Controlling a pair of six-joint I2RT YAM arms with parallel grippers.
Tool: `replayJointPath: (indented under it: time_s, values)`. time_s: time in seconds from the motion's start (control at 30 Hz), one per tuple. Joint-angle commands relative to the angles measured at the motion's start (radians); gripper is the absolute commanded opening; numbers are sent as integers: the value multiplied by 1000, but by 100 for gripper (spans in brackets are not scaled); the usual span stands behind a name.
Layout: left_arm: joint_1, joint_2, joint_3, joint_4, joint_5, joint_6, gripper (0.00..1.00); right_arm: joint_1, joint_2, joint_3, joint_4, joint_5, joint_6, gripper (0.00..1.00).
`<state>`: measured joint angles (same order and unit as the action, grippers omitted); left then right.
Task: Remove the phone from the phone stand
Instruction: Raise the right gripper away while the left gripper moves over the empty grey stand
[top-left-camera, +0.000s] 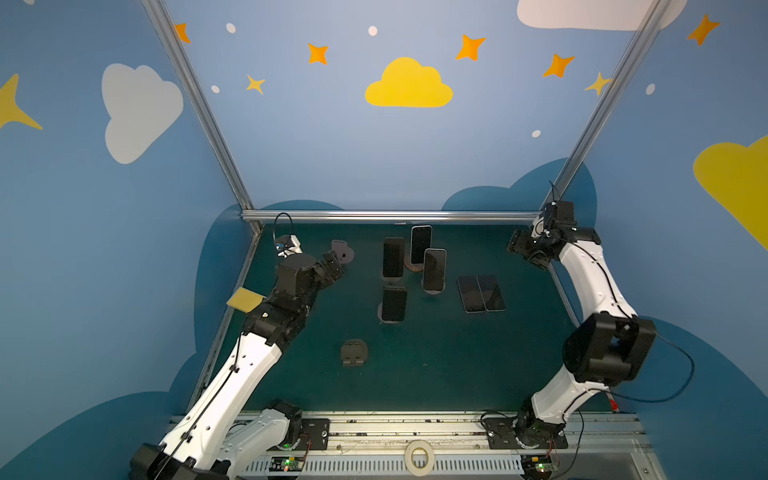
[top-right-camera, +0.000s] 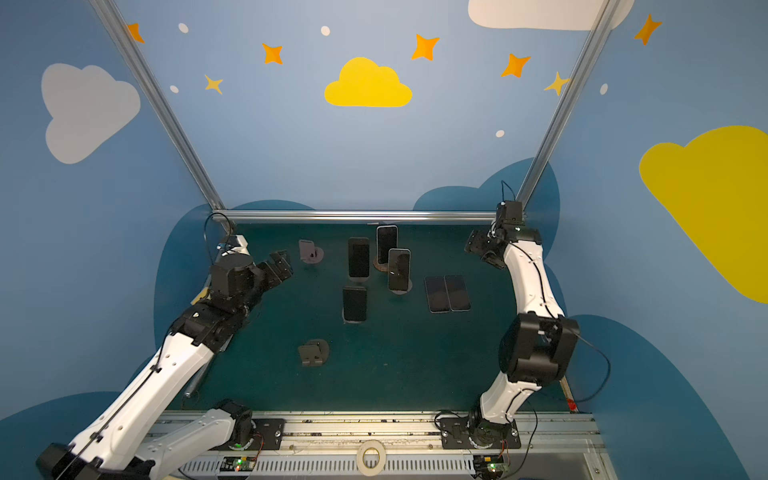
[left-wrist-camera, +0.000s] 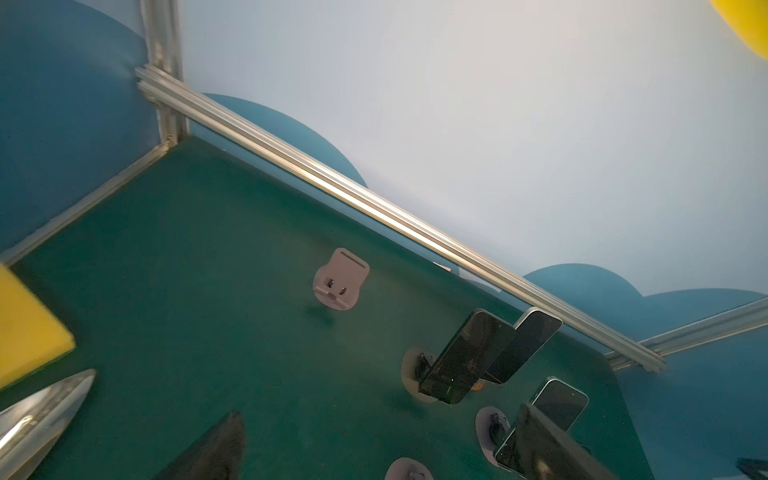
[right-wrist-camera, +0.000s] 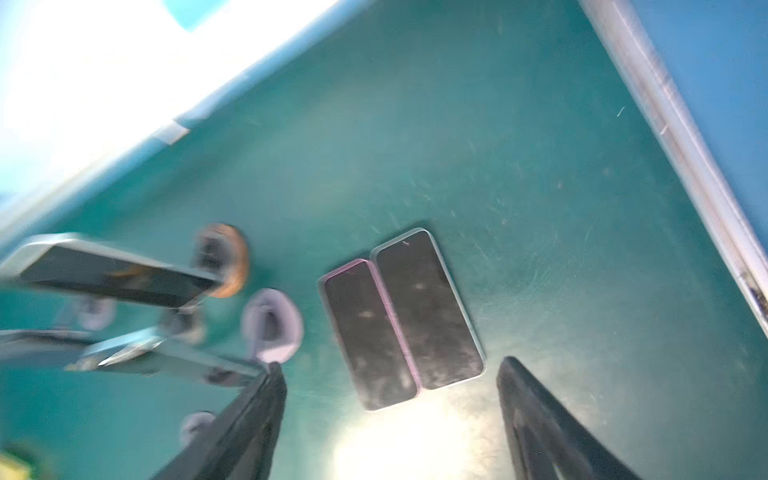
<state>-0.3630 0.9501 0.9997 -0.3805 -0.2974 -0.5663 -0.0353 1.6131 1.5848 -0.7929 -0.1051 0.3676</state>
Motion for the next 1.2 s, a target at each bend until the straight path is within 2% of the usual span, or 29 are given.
replayJointPath:
  time_s: [0.0,0.17,0.23,0.33,0.43,0.53,0.7,0.8,0.87,1.0,1.17]
  values:
    - [-22,-75,-36,-219,-47,-62,100,85,-86,-141,122,23,24,81]
    - [-89,-159,-90,-343,-81,-111,100,220,-252,-267,238,30,44,82]
    - [-112,-196,-111,-379,-64,-120,100,265,-315,-347,351,28,-3,81]
    - [-161,-221,-118,-449,-70,-132,100,284,-392,-448,478,52,-33,82]
    - [-223,-209,-94,-547,-79,-157,100,286,-448,-533,575,107,14,82]
    - [-310,-202,-105,-570,-81,-190,100,285,-449,-524,568,120,-5,82]
    - [-510,-128,-147,-493,-101,-254,100,285,-449,-516,554,148,-25,82]
    - [-646,-75,-145,-532,-208,-371,100,281,-453,-511,552,156,-34,82]
    - [-698,-60,-175,-531,-232,-435,100,279,-451,-512,554,154,-33,82]
    - [-708,6,-253,-388,-132,-455,100,273,-454,-505,546,145,-35,82]
    - [-711,112,-282,-359,-142,-538,96,262,-502,-519,557,180,-61,82]
